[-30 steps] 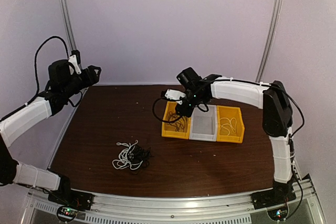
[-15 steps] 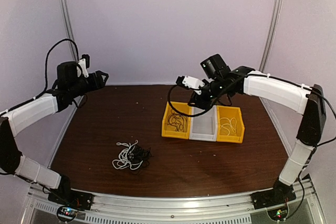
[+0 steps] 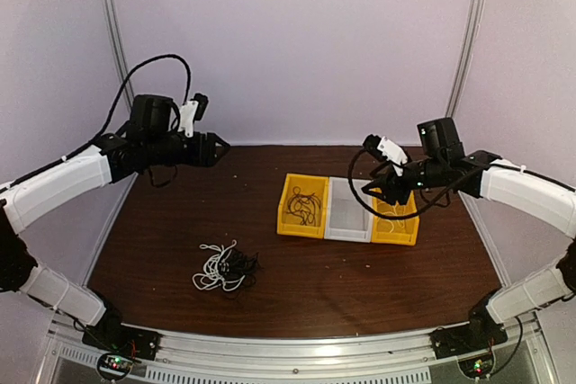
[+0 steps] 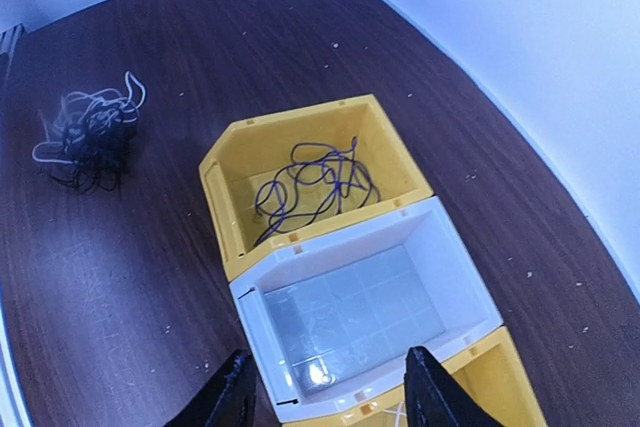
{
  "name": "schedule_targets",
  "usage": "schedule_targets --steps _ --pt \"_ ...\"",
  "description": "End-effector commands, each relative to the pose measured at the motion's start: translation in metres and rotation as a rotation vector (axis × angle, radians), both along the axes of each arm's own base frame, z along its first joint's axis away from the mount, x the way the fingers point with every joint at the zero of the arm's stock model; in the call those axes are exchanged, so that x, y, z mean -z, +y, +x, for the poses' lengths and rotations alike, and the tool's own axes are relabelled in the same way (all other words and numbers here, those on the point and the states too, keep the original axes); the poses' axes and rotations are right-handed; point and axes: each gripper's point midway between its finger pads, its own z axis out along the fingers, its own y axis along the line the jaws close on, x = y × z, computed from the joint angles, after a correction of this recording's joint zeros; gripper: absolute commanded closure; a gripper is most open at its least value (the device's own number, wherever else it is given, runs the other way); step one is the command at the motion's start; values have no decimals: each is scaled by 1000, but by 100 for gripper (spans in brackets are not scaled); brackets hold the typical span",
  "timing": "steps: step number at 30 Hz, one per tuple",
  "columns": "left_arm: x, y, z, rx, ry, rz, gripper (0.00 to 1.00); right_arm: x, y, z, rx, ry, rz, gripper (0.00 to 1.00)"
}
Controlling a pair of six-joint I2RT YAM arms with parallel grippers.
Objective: Untangle the cables
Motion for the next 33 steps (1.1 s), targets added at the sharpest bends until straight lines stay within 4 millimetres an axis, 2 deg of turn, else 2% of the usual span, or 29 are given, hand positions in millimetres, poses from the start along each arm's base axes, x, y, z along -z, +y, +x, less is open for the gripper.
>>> schedule_targets --steps 1,5,11,14,17,20,25,29,33 --pt "56 -8 -45 95 199 115 35 15 6 -14 -94 -17 36 48" --pt "89 -13 -79 132 303 181 37 14 -12 -1 -15 -96 -48 49" --pt "127 -40 -118 264 441 253 43 34 -2 -13 -95 -30 -22 49" --pt "146 -46 -124 257 470 370 43 45 2 -14 -121 1 -32 49" --pt "163 -41 -124 196 497 493 45 47 1 -14 -118 1 -44 49" --pt "168 -36 -121 135 490 586 47 46 -1 -17 -123 -22 -49 48" --pt "175 -41 -132 166 530 596 47 46 -4 -14 -107 -30 -63 48" --pt "178 -30 -136 124 534 654 47 48 -2 -15 -119 -21 -60 48" --pt "184 -26 -139 119 544 678 55 47 -1 -16 -123 -20 -56 48"
